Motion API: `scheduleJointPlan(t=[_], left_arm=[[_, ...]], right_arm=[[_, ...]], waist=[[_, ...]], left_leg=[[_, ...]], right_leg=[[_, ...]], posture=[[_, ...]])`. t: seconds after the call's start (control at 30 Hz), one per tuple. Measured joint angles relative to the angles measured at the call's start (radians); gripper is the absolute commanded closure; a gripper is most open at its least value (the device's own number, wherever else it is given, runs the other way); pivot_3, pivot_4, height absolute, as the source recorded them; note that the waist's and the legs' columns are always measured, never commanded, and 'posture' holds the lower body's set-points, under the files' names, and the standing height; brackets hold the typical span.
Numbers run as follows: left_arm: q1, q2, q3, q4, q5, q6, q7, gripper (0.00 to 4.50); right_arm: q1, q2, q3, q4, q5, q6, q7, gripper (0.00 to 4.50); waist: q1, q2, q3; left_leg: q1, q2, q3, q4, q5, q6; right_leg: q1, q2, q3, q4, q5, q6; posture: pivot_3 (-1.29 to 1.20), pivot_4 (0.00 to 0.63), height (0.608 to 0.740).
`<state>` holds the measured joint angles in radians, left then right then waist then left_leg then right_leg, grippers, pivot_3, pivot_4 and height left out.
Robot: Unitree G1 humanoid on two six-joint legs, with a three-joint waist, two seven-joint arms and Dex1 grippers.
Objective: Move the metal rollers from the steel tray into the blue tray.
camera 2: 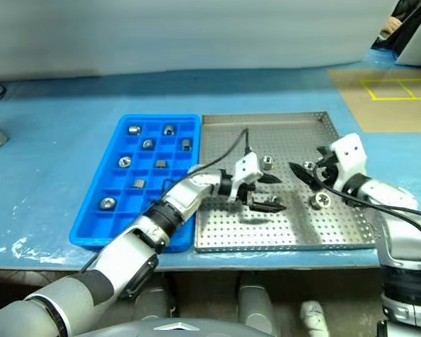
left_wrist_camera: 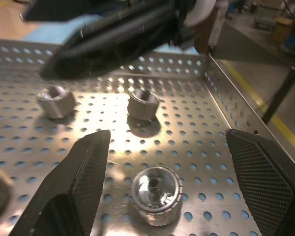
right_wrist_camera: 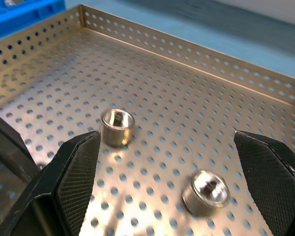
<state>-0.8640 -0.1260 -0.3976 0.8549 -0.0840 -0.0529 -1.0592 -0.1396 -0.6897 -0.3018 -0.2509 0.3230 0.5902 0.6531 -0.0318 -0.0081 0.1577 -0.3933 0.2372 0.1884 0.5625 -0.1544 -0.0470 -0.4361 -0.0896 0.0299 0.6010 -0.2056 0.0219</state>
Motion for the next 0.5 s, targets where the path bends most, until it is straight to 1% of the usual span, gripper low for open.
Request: scheduleJointPlan(t=[0.13, 0.23, 0.27, 0.3, 0.33, 0.37, 0.4, 0.5], left_arm=[[-0.034, 0.0, -0.027, 0.133, 0.097, -0.061, 0.033, 0.55], [-0.055, -0.002, -0.04, 0.189, 0.156, -0.117, 0.091, 1.11], [-0.059, -0.002, -0.032, 0.198, 0.158, -0.126, 0.102, 1.42], [-0.059, -0.003, -0.017, 0.204, 0.153, -0.129, 0.108, 1.77], [-0.059, -0.004, 0.006, 0.206, 0.141, -0.13, 0.108, 2.1], [-0.058, -0.007, 0.047, 0.206, 0.104, -0.108, 0.107, 2.47], [-0.059, -0.007, 0.082, 0.202, 0.076, -0.085, 0.107, 2.74], [-0.06, -0.007, 0.21, 0.138, -0.058, 0.038, 0.087, 2.74]], right_arm=[[0.059, -0.001, -0.05, -0.055, 0.021, 0.023, -0.021, 0.0], [0.078, 0.0, -0.054, -0.072, 0.031, 0.023, -0.027, 0.0], [0.079, 0.0, -0.054, -0.073, 0.032, 0.021, -0.029, 0.0], [0.079, 0.0, -0.054, -0.073, 0.032, 0.019, -0.031, 0.0], [0.078, 0.001, -0.053, -0.071, 0.032, 0.014, -0.034, 0.0], [0.075, 0.004, -0.048, -0.061, 0.03, 0.003, -0.037, 0.0], [0.072, 0.006, -0.043, -0.052, 0.028, -0.005, -0.038, 0.0], [0.029, 0.021, 0.007, 0.007, 0.011, -0.04, -0.038, 0.0]], waist=[[-0.016, 0.0, 0.0], [-0.025, 0.001, -0.001], [-0.029, 0.002, -0.001], [-0.032, 0.003, -0.002], [-0.035, 0.003, -0.002], [-0.038, 0.003, -0.002], [-0.038, 0.003, -0.002], [-0.039, 0.003, -0.002]], left_leg=[[-0.002, 0.0, 0.001, 0.002, -0.002, 0.003], [-0.002, 0.0, 0.001, 0.002, -0.004, 0.006], [-0.002, 0.0, 0.001, 0.002, -0.004, 0.007], [-0.002, 0.0, 0.001, 0.001, -0.005, 0.007], [-0.002, -0.001, 0.002, 0.001, -0.005, 0.009], [-0.002, -0.001, 0.003, 0.002, -0.006, 0.01], [-0.003, -0.001, 0.004, 0.002, -0.006, 0.01], [-0.002, 0.0, 0.005, 0.001, -0.007, 0.011]], right_leg=[[0.0, -0.001, 0.0, -0.001, 0.0, 0.0], [0.002, -0.001, 0.0, -0.005, 0.0, 0.0], [0.004, -0.001, 0.0, -0.007, 0.001, 0.0], [0.005, -0.001, 0.0, -0.01, 0.002, 0.0], [0.005, -0.002, 0.0, -0.012, 0.005, -0.005], [0.005, -0.002, 0.0, -0.012, 0.006, -0.006], [0.004, -0.003, 0.0, -0.012, 0.007, -0.007], [0.004, -0.003, 0.0, -0.012, 0.007, -0.008]], posture=[[-0.52, 0.15, 0.74], [-0.5, 0.15, 0.74], [-0.5, 0.15, 0.74], [-0.48, 0.15, 0.74], [-0.47, 0.15, 0.74], [-0.45, 0.15, 0.74], [-0.43, 0.15, 0.74], [-0.39, 0.15, 0.74]])
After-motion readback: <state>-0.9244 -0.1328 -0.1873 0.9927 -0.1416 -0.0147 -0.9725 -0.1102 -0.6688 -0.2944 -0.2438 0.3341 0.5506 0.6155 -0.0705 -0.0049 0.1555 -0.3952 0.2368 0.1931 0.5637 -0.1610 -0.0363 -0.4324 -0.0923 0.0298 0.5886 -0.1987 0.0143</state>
